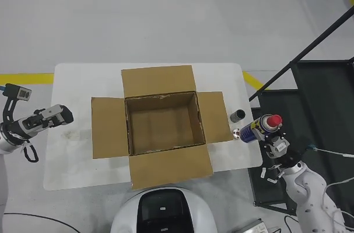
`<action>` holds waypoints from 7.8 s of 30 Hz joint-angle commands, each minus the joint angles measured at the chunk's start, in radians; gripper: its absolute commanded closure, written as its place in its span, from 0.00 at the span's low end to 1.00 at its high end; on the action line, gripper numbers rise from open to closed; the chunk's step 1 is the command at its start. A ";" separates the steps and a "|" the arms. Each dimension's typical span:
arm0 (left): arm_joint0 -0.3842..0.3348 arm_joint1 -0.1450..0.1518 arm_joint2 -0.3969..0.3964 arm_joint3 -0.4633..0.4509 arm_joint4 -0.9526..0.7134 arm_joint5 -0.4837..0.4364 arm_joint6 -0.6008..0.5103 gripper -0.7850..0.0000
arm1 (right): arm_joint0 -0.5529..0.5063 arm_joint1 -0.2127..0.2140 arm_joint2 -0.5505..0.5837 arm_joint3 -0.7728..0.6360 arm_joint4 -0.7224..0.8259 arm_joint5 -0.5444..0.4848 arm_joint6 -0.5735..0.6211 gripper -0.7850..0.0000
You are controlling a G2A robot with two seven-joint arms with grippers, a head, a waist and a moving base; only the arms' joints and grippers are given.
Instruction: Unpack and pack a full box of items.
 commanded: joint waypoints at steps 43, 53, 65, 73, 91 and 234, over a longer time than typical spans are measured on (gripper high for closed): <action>0.000 0.000 0.000 0.000 0.000 0.000 0.000 0.00 | 0.342 -0.043 -0.294 0.863 -0.251 0.297 -0.584 1.00; 0.000 0.000 0.000 0.000 0.000 0.000 0.000 0.00 | 0.396 -0.045 -0.320 0.951 -0.239 0.292 -0.597 0.30; 0.000 0.000 0.000 0.000 0.000 0.000 0.000 0.00 | 0.311 -0.020 -0.291 0.907 -0.260 0.253 -0.676 0.00; 0.000 0.000 0.000 0.000 0.000 0.000 0.000 0.00 | 0.282 -0.011 -0.280 0.865 -0.251 0.250 -0.615 0.00; 0.000 0.000 0.000 0.000 0.000 0.000 0.000 0.00 | 0.338 -0.022 -0.332 0.880 -0.194 0.243 -0.508 1.00; 0.000 0.000 0.000 0.000 0.000 0.000 0.000 0.00 | 0.886 -0.070 -0.917 -0.068 0.001 -0.098 1.326 0.00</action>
